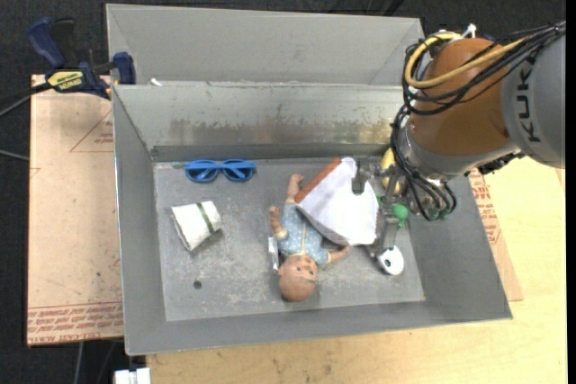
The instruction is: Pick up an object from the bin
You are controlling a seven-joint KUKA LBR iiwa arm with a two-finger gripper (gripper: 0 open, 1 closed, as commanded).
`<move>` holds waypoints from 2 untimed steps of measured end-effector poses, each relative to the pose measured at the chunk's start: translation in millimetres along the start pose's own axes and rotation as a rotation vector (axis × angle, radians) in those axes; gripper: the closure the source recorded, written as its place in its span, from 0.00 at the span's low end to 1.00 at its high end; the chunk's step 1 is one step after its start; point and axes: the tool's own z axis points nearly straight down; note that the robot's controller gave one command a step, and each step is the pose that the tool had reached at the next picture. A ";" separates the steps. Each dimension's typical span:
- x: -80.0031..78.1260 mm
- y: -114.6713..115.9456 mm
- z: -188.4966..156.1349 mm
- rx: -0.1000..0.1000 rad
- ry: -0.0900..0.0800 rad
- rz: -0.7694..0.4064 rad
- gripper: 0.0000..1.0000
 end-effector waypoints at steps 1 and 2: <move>0.0 0.0 0.0 0.000 0.000 0.000 0.00; -0.2 0.1 0.1 0.000 0.000 -0.001 0.00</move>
Offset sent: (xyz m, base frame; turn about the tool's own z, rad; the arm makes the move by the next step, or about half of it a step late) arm 0.0300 0.0317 -0.0353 -0.2742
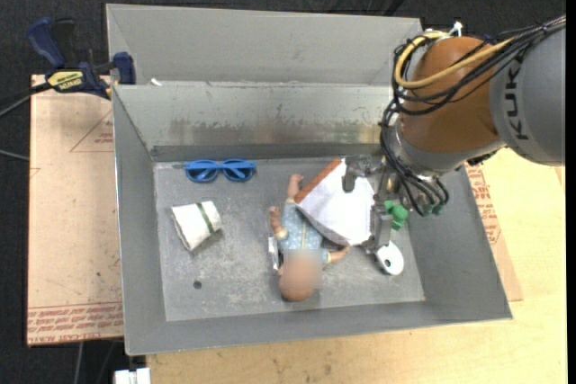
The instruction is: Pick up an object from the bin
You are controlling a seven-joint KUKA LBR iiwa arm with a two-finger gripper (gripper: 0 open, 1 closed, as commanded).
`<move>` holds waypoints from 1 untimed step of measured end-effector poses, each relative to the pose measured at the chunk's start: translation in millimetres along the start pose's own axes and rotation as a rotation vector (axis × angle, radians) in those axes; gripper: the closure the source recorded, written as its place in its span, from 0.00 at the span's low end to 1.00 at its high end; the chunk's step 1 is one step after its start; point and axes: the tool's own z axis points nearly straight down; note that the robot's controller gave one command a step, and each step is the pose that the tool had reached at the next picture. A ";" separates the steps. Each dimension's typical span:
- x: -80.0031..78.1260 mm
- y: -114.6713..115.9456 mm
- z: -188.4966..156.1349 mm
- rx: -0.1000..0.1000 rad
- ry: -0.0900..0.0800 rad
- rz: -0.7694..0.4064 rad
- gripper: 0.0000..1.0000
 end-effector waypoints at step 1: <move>-3.8 24.3 58.9 -0.002 -0.003 -0.119 0.00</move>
Offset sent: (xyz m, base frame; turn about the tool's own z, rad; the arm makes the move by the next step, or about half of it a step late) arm 0.0104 0.0305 -0.0679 -0.1876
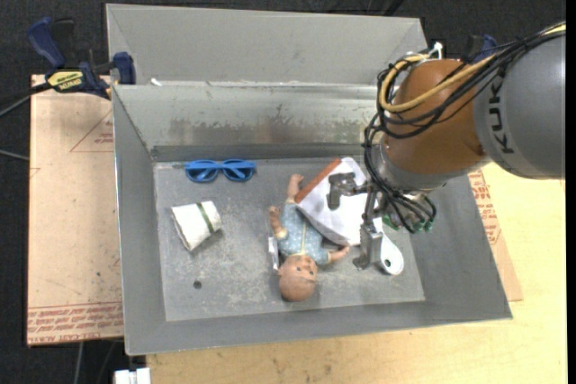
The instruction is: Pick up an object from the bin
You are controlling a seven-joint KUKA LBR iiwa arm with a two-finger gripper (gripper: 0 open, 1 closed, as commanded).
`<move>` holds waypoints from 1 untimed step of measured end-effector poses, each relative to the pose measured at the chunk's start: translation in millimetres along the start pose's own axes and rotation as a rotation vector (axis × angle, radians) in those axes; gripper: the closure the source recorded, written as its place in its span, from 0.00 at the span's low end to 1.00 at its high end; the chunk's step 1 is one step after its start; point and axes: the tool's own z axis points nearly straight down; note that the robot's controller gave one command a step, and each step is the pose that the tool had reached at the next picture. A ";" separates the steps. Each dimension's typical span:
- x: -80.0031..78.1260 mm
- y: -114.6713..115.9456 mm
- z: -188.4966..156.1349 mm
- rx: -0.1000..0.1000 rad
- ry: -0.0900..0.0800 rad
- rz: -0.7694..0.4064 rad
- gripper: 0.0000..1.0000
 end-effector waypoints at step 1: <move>0.0 0.0 0.0 0.000 0.000 0.000 0.00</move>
Offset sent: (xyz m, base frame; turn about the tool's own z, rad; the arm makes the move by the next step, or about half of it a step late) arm 0.0077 -0.0186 -0.0265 -0.1393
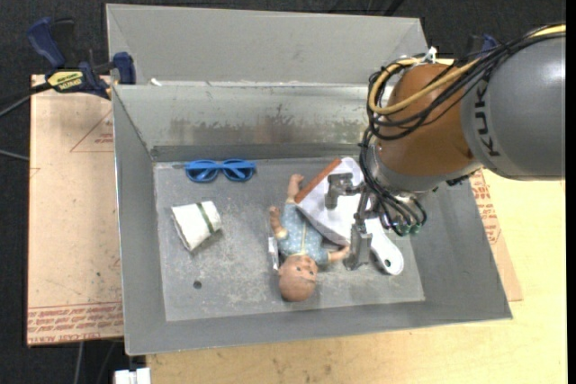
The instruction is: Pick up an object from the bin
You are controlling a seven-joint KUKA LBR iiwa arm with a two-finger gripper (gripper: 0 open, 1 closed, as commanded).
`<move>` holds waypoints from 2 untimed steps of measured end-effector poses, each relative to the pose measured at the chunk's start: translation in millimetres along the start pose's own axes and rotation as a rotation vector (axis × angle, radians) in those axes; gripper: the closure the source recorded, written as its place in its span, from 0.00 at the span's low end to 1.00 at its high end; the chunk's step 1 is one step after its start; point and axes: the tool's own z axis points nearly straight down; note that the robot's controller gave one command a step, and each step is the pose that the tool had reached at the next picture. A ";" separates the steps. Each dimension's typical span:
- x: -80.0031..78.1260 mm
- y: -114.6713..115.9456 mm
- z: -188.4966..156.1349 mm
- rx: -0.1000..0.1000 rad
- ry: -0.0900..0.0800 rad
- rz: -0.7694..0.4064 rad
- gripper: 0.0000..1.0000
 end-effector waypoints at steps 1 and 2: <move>-6.1 -20.4 25.9 0.003 0.001 -0.136 1.00; -6.1 -20.4 25.9 0.003 0.001 -0.136 1.00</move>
Offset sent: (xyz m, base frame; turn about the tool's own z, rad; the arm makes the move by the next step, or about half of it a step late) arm 0.0000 0.0000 0.0000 0.0000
